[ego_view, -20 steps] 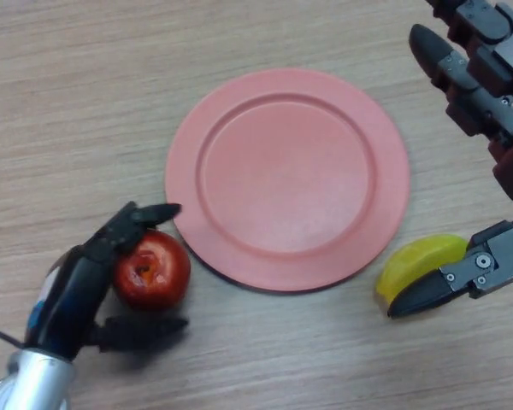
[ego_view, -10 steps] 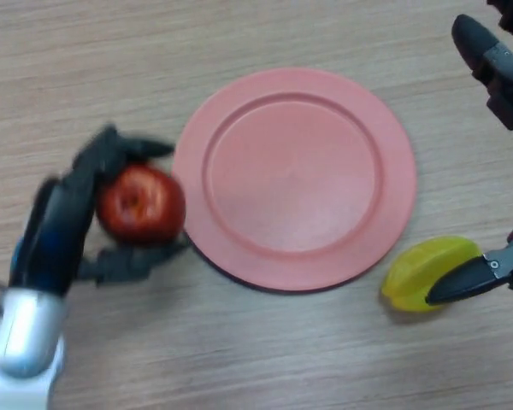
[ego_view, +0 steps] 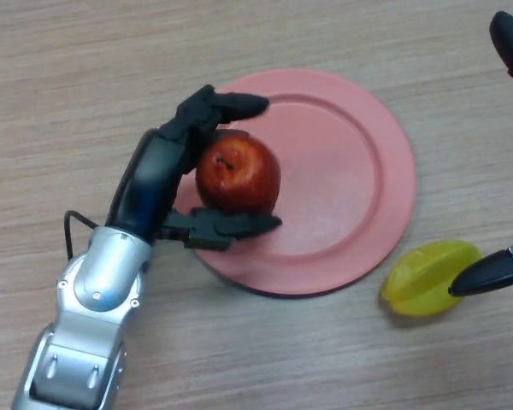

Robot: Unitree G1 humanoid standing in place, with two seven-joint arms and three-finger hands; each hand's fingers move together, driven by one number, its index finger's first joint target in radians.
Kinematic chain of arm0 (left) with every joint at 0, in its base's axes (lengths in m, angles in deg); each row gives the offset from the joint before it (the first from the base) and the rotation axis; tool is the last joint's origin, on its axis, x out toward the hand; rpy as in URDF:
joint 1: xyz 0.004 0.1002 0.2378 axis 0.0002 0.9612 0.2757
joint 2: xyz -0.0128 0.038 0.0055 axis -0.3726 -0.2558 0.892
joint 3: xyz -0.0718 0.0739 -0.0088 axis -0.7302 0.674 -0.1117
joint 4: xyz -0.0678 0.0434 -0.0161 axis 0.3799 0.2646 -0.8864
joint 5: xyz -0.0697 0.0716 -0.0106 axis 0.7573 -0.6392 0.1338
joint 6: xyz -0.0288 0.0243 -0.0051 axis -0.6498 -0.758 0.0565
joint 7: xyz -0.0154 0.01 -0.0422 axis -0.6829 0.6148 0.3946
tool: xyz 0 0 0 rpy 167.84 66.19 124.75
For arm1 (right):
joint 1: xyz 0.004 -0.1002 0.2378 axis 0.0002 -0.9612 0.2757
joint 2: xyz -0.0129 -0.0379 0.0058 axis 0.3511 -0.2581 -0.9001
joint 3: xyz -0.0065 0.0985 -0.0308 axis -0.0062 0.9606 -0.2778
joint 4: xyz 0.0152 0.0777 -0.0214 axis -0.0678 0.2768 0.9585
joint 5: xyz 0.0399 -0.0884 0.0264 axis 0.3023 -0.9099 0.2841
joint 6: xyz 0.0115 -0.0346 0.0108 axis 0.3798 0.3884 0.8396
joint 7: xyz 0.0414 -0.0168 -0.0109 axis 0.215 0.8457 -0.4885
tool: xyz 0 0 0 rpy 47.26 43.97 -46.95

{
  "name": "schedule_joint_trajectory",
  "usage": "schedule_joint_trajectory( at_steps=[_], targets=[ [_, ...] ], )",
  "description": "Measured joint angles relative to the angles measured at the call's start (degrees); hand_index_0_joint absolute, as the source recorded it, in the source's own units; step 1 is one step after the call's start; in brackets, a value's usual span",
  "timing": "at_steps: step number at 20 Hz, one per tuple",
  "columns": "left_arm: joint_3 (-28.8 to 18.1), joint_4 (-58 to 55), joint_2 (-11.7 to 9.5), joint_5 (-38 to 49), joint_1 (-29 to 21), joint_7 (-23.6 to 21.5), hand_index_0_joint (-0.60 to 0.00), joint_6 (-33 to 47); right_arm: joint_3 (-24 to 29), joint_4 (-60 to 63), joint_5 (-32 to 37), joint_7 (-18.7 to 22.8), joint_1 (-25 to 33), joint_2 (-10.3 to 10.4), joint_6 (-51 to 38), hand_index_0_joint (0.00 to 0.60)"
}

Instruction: Pick up the red apple and place it on the plate

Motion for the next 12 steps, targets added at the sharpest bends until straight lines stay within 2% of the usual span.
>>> schedule_joint_trajectory(
  at_steps=[3, 5, 7, 8, 9, 11, 12],
  targets=[
    [-1.36, -9.01, 0.04, 3.88, 1.54, 0.03, 0.0, -9.4, 0.17, 0.23, -0.02, -0.38, -0.09, -0.64, -0.21, 0.0],
    [-6.05, -17.26, -0.25, 7.29, 1.2, 0.05, 0.0, -9.4, 0.02, 0.98, -0.05, -0.36, 1.76, -1.33, -0.2, 0.0],
    [-11.93, -22.68, -2.89, 10.34, 1.38, -0.19, 0.0, -9.39, -0.46, 1.96, -0.05, -0.34, 2.63, -1.34, -0.2, 0.0],
    [-14.78, -24.77, -5.1, 11.41, 3.15, -0.14, 0.0, -9.41, -0.97, 2.48, -0.08, -0.24, 2.72, -1.28, -0.2, 0.0],
    [-15.97, -25.26, -7.06, 11.48, 4.78, 0.99, 0.0, -9.41, -1.44, 2.54, -0.08, -0.23, 2.76, -1.24, -0.2, 0.0],
    [-19.25, -25.11, -9.05, 11.5, 7.01, 10.34, 0.0, -9.48, -2.35, 2.7, -0.05, -0.2, 3.09, -1.13, -0.2, 0.0],
    [-20.77, -25.71, -9.66, 13.56, 7.74, 12.66, 0.0, -9.55, -2.7, 2.87, -0.06, -0.21, 3.38, -1.12, -0.32, 0.0]
  ],
)
